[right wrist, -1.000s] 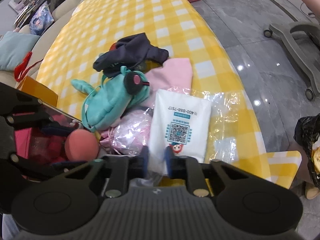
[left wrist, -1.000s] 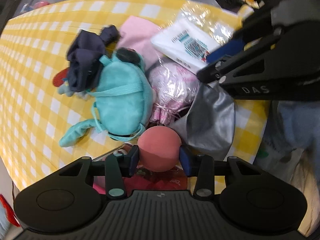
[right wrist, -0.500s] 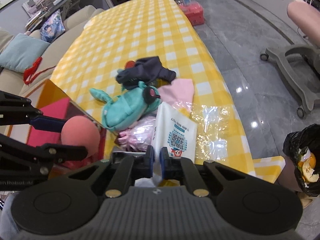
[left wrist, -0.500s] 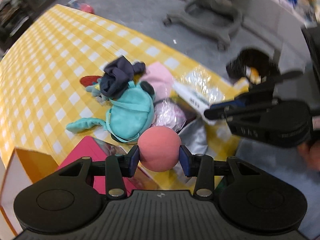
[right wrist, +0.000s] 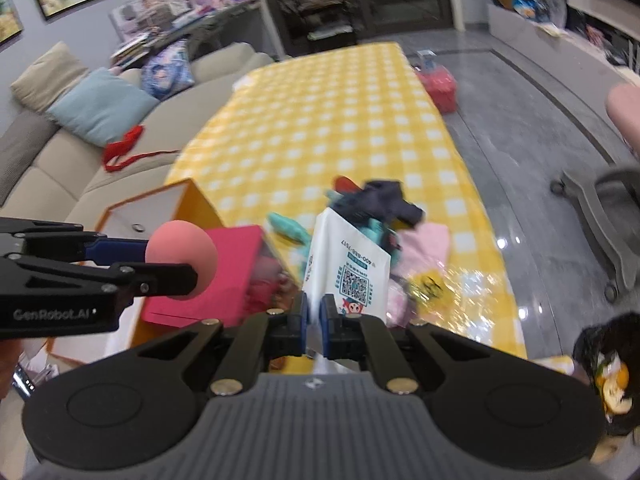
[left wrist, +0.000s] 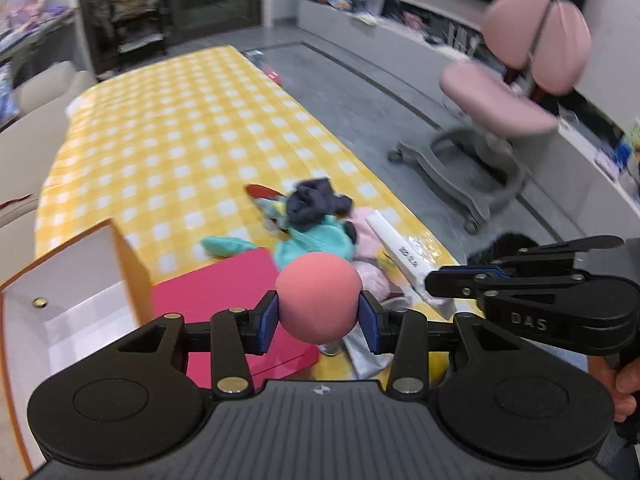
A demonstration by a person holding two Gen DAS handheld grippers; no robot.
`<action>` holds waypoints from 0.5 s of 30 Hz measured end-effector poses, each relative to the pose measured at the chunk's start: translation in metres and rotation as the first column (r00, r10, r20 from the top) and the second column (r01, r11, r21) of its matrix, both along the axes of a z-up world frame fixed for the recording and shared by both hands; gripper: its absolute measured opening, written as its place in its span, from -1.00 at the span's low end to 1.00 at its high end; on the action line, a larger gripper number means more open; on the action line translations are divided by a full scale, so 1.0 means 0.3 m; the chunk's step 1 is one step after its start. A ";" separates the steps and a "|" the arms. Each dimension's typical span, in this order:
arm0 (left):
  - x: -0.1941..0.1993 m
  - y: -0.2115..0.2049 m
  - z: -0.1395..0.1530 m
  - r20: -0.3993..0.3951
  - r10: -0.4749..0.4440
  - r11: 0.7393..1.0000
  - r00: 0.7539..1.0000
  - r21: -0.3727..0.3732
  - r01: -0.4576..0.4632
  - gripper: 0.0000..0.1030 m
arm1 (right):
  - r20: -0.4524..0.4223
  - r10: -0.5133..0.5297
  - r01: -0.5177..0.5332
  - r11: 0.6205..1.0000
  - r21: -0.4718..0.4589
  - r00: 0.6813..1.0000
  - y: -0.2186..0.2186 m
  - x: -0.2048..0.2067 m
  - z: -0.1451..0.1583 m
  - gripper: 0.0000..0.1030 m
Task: Organize soft objects
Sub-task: 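Carry the pink ball in left tool while right tool carries the packet to the white box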
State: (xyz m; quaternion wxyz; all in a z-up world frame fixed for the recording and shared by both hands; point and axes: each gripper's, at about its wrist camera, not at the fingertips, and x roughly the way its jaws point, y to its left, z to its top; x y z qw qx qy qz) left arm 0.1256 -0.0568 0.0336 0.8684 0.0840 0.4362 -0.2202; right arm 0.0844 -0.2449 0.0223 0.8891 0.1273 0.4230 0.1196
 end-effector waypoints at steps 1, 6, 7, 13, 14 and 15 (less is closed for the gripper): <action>-0.006 0.022 0.007 0.010 0.015 1.000 1.000 -0.003 -0.015 -0.06 | 0.011 0.014 -0.014 1.000 -0.002 1.000 0.019 -0.002 0.016 -0.93; -0.024 0.151 0.056 0.056 0.092 0.995 0.994 -0.029 -0.090 -0.07 | 0.057 0.084 -0.083 0.996 -0.019 0.995 0.121 -0.003 0.087 -0.93; -0.024 0.179 0.066 0.066 0.107 0.994 0.992 -0.031 -0.105 -0.06 | 0.064 0.097 -0.096 0.995 -0.023 0.993 0.142 0.000 0.098 -0.93; -0.028 0.315 0.096 0.094 0.165 0.986 0.982 -0.046 -0.161 -0.06 | 0.098 0.189 -0.186 0.982 -0.045 0.977 0.286 0.015 0.156 -0.93; -0.028 0.337 0.099 0.096 0.172 0.985 0.980 -0.049 -0.168 -0.06 | 0.104 0.206 -0.202 0.978 -0.046 0.973 0.312 0.017 0.165 -0.93; -0.032 0.362 0.104 0.099 0.180 0.983 0.979 -0.052 -0.176 -0.06 | 0.108 0.223 -0.219 0.975 -0.046 0.969 0.337 0.020 0.171 -0.93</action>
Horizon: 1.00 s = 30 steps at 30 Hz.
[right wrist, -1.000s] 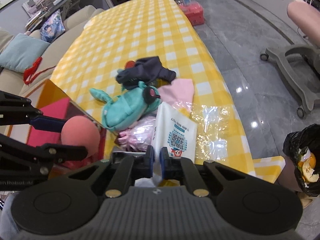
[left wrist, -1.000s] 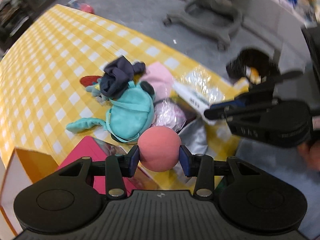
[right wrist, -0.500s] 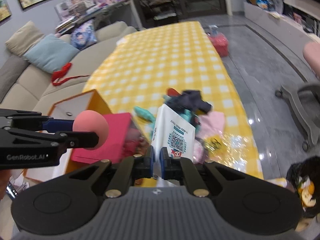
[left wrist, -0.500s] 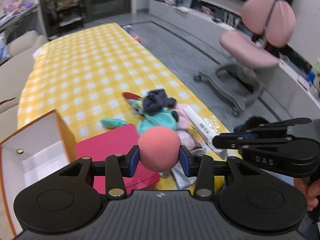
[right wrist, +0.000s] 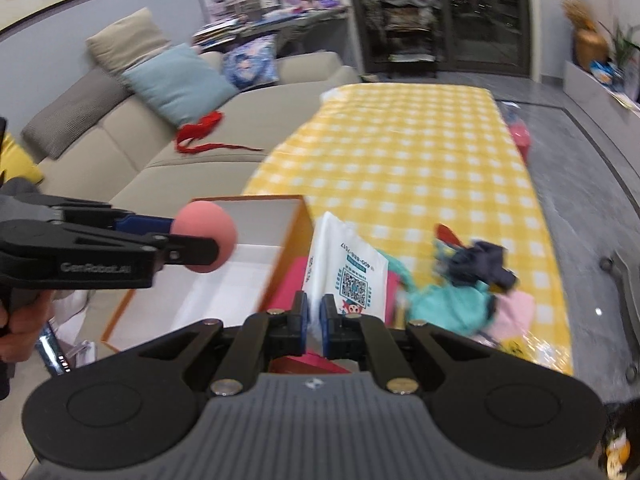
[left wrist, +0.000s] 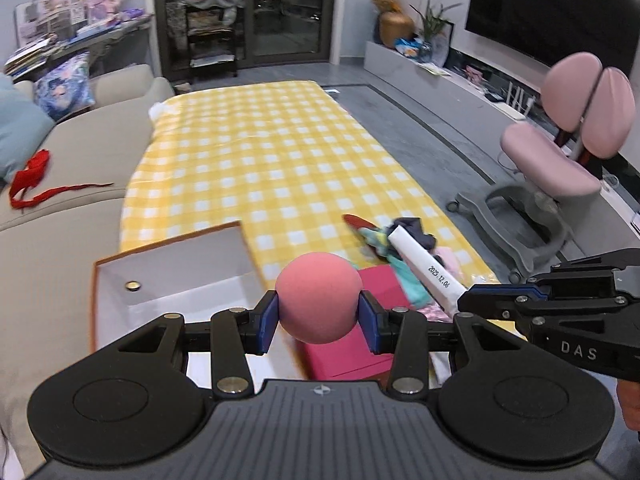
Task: Organize soft objects
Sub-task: 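Carry the pink ball in left tool while right tool carries the packet to the white box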
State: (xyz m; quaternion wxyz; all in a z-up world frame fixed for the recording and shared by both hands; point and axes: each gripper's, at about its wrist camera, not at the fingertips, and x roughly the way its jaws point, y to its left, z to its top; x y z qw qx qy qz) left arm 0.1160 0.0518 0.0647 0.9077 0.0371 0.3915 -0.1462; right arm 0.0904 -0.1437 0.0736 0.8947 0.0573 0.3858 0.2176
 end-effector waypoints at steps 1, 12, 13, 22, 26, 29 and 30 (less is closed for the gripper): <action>-0.002 0.023 0.003 0.002 0.009 1.000 1.000 -0.001 -0.009 -0.07 | 0.002 0.022 -0.022 1.000 0.003 1.000 0.030 0.006 0.008 -0.93; 0.043 0.286 -0.134 -0.102 0.178 0.984 0.979 0.003 -0.179 -0.06 | -0.089 0.283 -0.277 0.958 0.068 0.955 0.400 0.088 -0.035 -0.94; 0.054 0.303 -0.165 -0.121 0.196 0.981 0.973 0.025 -0.194 -0.06 | -0.109 0.296 -0.292 0.955 0.055 0.949 0.430 0.100 -0.060 -0.94; 0.075 0.365 -0.385 -0.231 0.291 0.948 0.928 0.199 -0.248 -0.06 | -0.197 0.379 -0.413 0.893 -0.176 0.904 0.619 0.168 -0.257 -0.95; 0.082 0.373 -0.423 -0.276 0.280 0.950 0.920 0.217 -0.224 -0.05 | -0.221 0.436 -0.482 0.840 -0.247 0.872 0.653 0.171 -0.305 -0.95; 0.092 0.372 -0.452 -0.308 0.271 0.950 0.912 0.238 -0.202 -0.04 | -0.244 0.473 -0.529 0.799 -0.287 0.847 0.678 0.174 -0.335 -0.95; 0.093 0.374 -0.458 -0.319 0.265 0.952 0.910 0.234 -0.196 -0.02 | -0.254 0.479 -0.539 0.790 -0.292 0.840 0.680 0.177 -0.344 -0.95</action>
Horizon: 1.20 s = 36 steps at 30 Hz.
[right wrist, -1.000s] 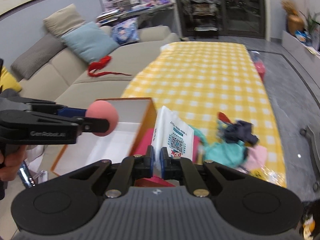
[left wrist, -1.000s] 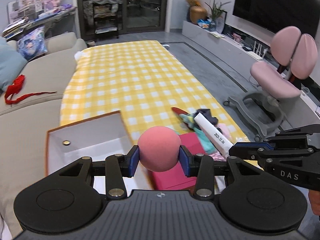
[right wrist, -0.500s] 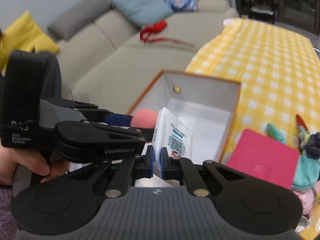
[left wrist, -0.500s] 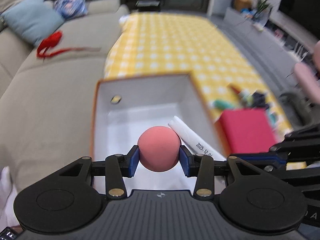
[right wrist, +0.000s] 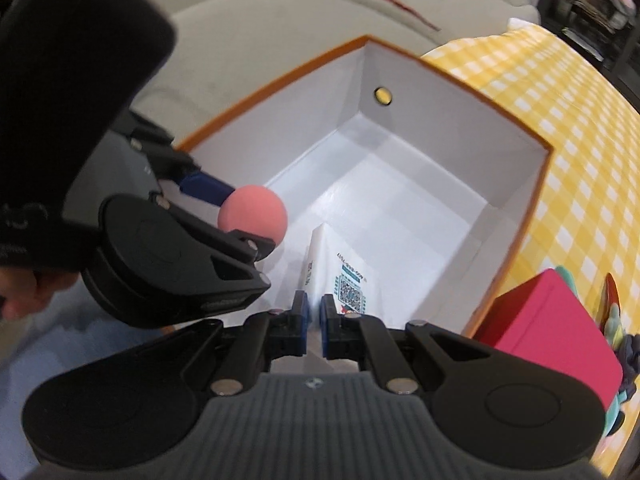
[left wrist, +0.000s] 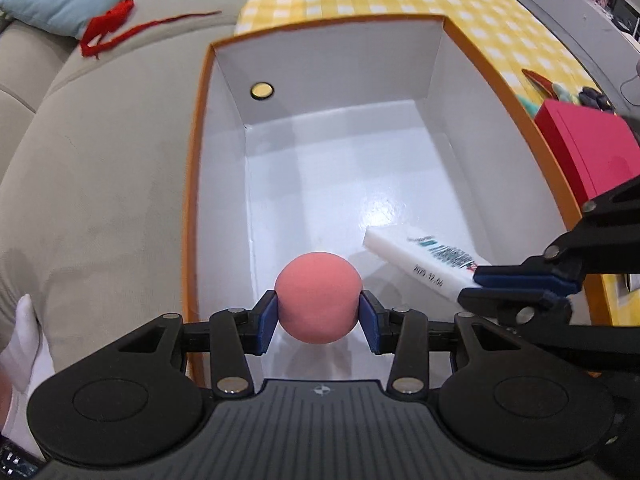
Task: Organize soft objects
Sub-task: 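Carry the pink ball in left tool while right tool carries the packet to the white box, then open left tool dropping the ball while right tool releases the packet into the box, then move left tool to the grey silver bag while right tool reaches the clear plastic bag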
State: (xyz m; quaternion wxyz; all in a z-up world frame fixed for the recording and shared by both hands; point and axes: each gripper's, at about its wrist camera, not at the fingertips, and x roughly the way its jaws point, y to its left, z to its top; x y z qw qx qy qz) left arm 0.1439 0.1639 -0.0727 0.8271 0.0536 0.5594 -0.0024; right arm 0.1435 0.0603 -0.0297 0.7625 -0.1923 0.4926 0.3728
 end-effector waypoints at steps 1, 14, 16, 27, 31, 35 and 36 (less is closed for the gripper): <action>0.002 0.000 -0.007 -0.008 -0.002 1.000 1.000 -0.004 0.001 -0.02 | -0.005 0.007 -0.007 1.000 -0.009 1.000 0.003 0.002 -0.007 -0.94; -0.020 -0.012 0.024 0.021 0.000 0.998 1.000 0.055 -0.001 0.30 | 0.005 0.016 -0.016 0.999 -0.030 1.000 -0.003 -0.016 -0.007 -0.57; -0.034 -0.010 0.048 0.045 0.018 0.999 0.999 0.046 -0.020 0.31 | 0.015 0.020 -0.020 1.000 -0.022 1.000 -0.008 -0.021 0.006 -0.57; -0.134 -0.072 0.231 0.311 0.086 0.995 0.947 -0.069 -0.067 0.30 | 0.154 -0.094 0.075 0.989 0.124 0.984 -0.171 -0.138 0.179 -0.37; -0.178 -0.124 0.298 0.391 0.105 0.987 0.914 -0.156 -0.046 0.30 | 0.208 -0.199 0.151 0.963 0.224 0.958 -0.278 -0.188 0.233 -0.37; -0.216 -0.184 0.339 0.452 0.112 0.977 0.885 -0.212 -0.016 0.30 | 0.229 -0.322 0.242 0.916 0.319 0.919 -0.407 -0.225 0.271 -0.36; -0.225 -0.196 0.343 0.460 0.113 0.975 0.881 -0.222 -0.009 0.30 | 0.232 -0.349 0.262 0.905 0.336 0.908 -0.433 -0.234 0.277 -0.36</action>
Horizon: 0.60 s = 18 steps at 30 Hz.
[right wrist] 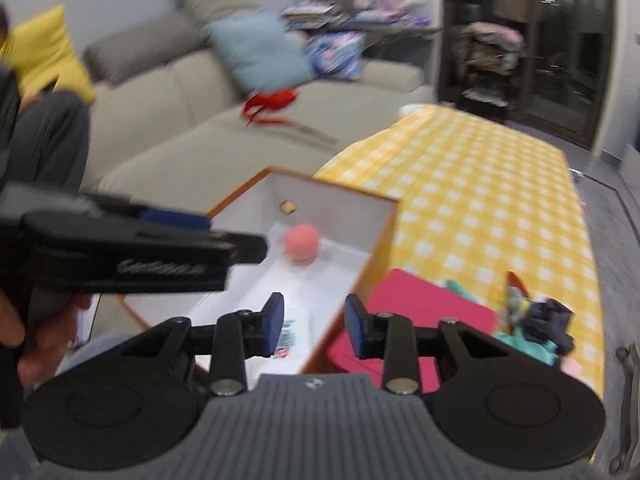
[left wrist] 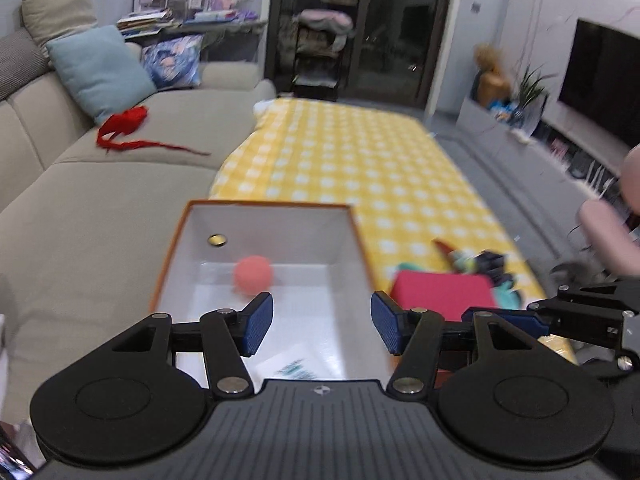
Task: Organize soft objects
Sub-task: 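Move left tool to the grey silver bag while right tool reaches the clear plastic bag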
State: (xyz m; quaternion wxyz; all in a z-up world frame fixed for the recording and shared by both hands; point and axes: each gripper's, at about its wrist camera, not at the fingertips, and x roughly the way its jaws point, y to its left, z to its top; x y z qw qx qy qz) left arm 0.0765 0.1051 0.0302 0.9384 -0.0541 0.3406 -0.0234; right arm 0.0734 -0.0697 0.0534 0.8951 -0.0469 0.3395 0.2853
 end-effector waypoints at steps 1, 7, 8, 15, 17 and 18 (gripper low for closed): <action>-0.013 -0.021 0.007 0.011 -0.012 1.000 1.000 -0.012 0.012 0.30 | 0.013 -0.028 0.028 0.999 0.021 1.000 -0.037 -0.010 0.009 -0.34; -0.062 -0.136 0.017 0.055 -0.089 0.993 0.995 -0.073 0.093 0.29 | 0.053 -0.182 0.178 0.981 0.078 0.982 -0.206 -0.050 0.013 -0.22; -0.065 -0.156 0.013 0.059 -0.103 0.992 0.993 -0.073 0.107 0.29 | 0.050 -0.208 0.203 0.976 0.084 0.977 -0.236 -0.057 0.009 -0.18; -0.061 -0.284 -0.019 0.029 -0.188 0.981 0.982 -0.054 0.189 0.29 | 0.008 -0.325 0.324 0.945 0.055 0.946 -0.407 -0.071 -0.052 -0.04; -0.060 -0.318 -0.030 0.021 -0.219 0.975 0.976 -0.046 0.219 0.29 | -0.011 -0.349 0.349 0.936 0.045 0.937 -0.455 -0.078 -0.075 -0.03; -0.057 -0.334 -0.038 0.015 -0.233 0.971 0.972 -0.042 0.234 0.29 | -0.020 -0.360 0.360 0.932 0.040 0.933 -0.475 -0.086 -0.087 -0.03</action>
